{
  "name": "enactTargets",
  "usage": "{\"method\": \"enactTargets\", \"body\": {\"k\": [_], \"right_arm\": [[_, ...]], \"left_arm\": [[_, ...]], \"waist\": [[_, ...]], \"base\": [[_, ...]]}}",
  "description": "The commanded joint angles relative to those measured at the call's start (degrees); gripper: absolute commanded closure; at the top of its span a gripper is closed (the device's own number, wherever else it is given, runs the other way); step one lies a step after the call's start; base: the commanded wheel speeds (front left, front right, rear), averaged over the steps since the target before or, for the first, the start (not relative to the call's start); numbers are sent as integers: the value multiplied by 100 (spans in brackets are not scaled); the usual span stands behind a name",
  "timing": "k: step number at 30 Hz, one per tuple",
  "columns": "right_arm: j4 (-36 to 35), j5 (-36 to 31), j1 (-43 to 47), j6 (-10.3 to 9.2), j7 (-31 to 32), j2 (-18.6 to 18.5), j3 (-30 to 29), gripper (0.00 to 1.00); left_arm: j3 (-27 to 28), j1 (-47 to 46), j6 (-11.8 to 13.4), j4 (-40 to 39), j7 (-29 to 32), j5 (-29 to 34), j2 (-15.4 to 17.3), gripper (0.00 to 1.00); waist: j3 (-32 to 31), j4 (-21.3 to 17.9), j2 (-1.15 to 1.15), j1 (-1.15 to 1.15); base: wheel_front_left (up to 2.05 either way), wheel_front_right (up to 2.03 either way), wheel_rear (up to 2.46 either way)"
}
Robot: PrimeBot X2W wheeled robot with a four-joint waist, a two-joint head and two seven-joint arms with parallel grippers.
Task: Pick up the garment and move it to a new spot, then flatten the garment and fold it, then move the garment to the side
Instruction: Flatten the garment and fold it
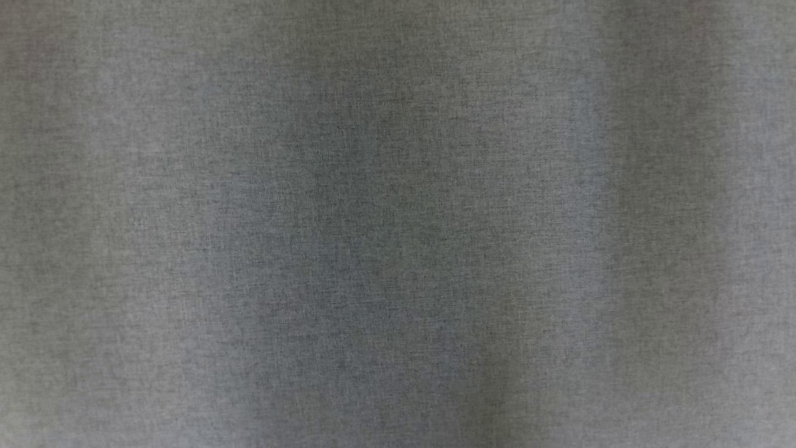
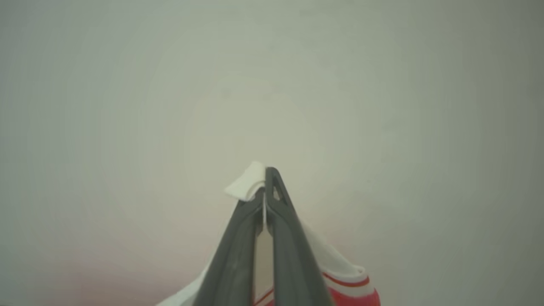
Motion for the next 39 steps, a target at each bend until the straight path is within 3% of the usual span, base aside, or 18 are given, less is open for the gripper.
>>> {"method": "enactTargets", "body": {"k": [1,8,14,16,20,23,28,35,39], "right_arm": [[53,151,373,-12,-104,15,155,100],[-391,1024,1918,-12,-422,190,1036,100],[-1734,2445,4001,-12,-585,17,1711,100],[-2184,2706,4790,-12,-567,-137,1970,100],[-3075,3080,6258,-12,-551,-439,2257,100],[-3613,3243,7408,-12,-468,-699,2207,100],[-4351,3484,9310,-12,-304,-715,1649,100],[-5374,3080,11705,-12,411,-249,797,100],[-5829,2748,12587,-13,1004,57,479,100]], "left_arm": [[-87,280,17,41,-107,-188,153,100],[-271,1557,16,-286,-643,-1015,389,100],[-326,3341,43,-983,-947,-1352,729,100],[-243,4074,131,-1328,-983,-1499,784,100],[26,5616,543,-2252,-1019,-1780,951,100],[260,6770,919,-3116,-1029,-1807,1015,100],[514,8674,1409,-4164,-1026,-1739,1017,100],[823,10757,1877,-4682,-1028,-1472,778,100],[890,11379,1934,-4618,-1028,-1184,648,100]], "waist": [[-89,-41,-1,-1],[-633,-152,-1,-1],[-1306,-311,-1,-1],[-1500,-337,-1,-1],[-1836,-366,-1,-1],[-2077,-312,-1,-1],[-2492,-208,-1,-1],[-3025,-134,-1,-1],[-3228,-43,-1,-1]], "base": [[0,0,0],[0,0,0],[0,0,0],[0,0,0],[0,0,0],[0,0,0],[0,0,0],[0,0,0],[0,0,0]]}}
